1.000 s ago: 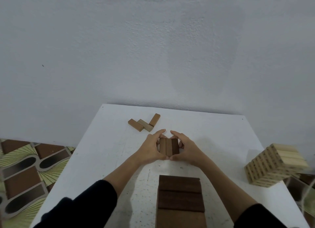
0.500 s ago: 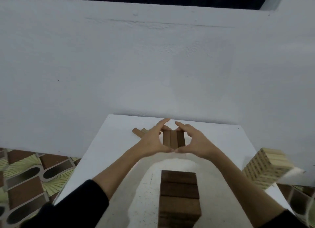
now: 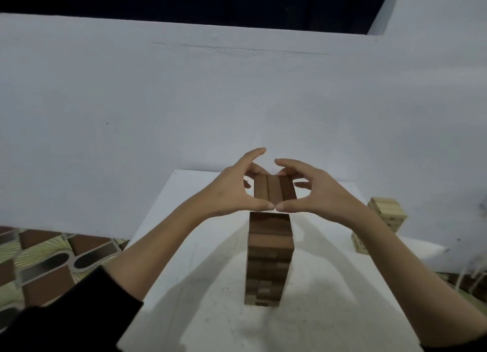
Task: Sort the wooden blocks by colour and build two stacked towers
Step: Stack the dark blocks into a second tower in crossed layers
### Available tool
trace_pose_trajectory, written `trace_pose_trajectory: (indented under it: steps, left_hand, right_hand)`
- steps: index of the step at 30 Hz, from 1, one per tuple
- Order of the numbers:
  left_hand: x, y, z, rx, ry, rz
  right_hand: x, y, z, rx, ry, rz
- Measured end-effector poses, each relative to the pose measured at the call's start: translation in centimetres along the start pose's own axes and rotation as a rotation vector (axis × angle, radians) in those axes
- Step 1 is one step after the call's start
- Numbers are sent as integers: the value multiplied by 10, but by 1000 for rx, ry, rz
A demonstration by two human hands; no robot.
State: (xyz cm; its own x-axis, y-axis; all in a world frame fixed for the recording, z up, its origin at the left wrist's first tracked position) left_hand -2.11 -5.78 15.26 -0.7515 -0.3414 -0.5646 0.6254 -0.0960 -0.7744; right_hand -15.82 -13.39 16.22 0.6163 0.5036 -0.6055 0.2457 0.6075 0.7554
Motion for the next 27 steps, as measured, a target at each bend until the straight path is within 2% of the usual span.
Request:
trace_pose_trajectory:
  steps: [10,27]
  left_hand:
    - [12,5,-48,-39,30,30]
    - [23,16,-62,-82,64,-14]
  right_hand:
    - [24,1,-44,18,40,-21]
    - [29,-6,-56,32,88,-84]
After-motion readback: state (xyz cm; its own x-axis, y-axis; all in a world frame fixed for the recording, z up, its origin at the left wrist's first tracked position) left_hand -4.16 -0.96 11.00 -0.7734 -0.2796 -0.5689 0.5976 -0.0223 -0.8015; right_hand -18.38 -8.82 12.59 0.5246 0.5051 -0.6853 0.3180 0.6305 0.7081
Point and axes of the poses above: each hand's wrist, its own z-axis towards the middle knuckle, its own x-axis out of the palm, y = z × x, the point moved 6 cm from there along z, towards the middle knuckle, and after that the axes turned 5 degrees about -y, right-handed, at the moved point
